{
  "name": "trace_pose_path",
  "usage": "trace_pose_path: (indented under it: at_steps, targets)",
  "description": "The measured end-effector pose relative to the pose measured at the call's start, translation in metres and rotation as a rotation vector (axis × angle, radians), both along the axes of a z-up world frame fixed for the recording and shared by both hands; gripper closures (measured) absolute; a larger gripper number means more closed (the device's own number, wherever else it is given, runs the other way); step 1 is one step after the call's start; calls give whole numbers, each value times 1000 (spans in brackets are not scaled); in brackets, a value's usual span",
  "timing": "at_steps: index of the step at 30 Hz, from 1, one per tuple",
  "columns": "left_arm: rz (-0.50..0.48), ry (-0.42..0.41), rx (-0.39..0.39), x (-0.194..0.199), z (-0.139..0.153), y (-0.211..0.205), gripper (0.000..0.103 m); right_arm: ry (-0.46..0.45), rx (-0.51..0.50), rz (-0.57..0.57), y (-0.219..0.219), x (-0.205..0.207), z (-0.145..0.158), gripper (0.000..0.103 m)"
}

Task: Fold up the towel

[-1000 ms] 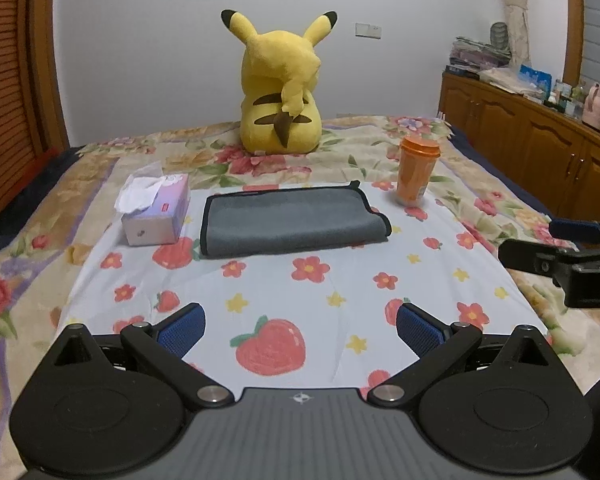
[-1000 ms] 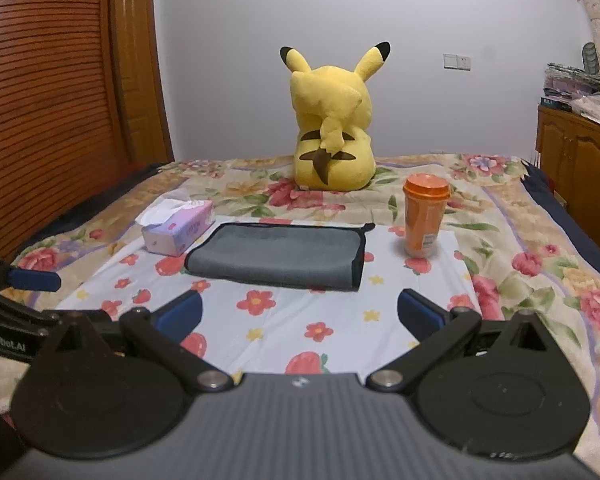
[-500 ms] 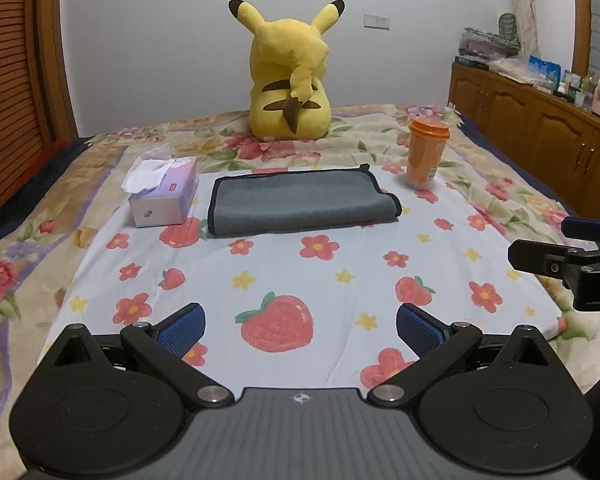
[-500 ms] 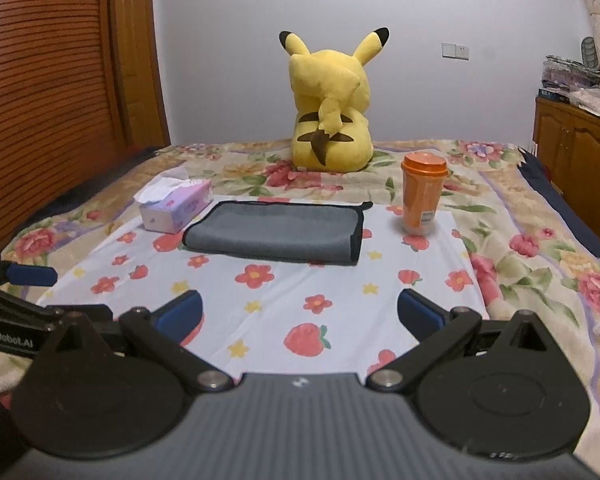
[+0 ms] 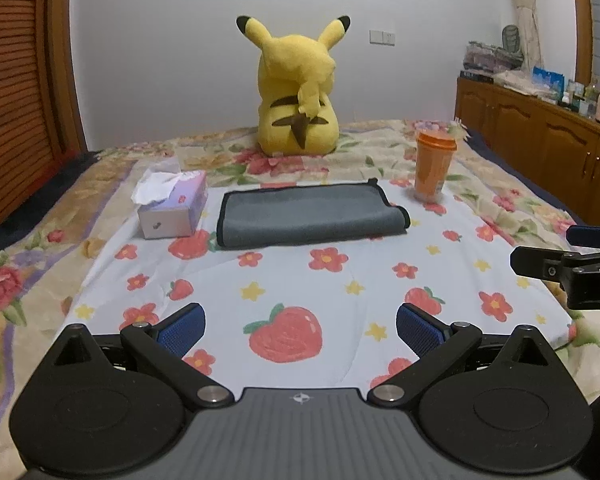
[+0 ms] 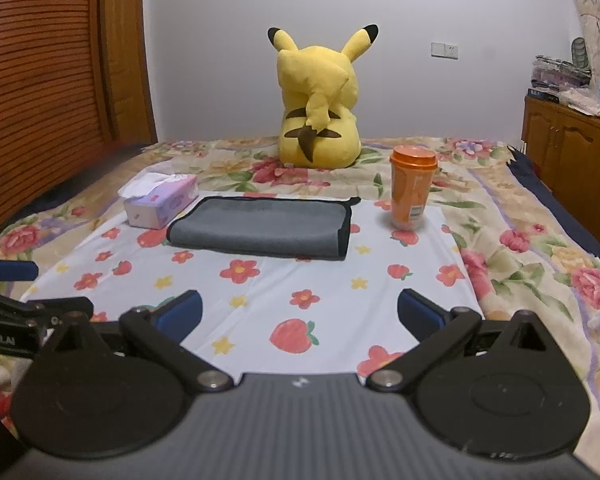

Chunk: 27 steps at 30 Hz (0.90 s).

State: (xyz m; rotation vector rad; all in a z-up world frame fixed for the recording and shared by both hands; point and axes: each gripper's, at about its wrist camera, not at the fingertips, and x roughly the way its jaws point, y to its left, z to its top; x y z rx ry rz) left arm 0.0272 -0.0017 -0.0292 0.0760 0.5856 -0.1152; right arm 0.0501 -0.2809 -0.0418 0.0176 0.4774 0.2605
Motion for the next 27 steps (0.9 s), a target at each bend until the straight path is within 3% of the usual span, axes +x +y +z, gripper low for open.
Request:
trace_pose_path:
  at_steps: [27]
  targets:
    - [3, -138, 2, -14, 11, 2, 0, -92, 27, -45, -10, -12, 8, 0]
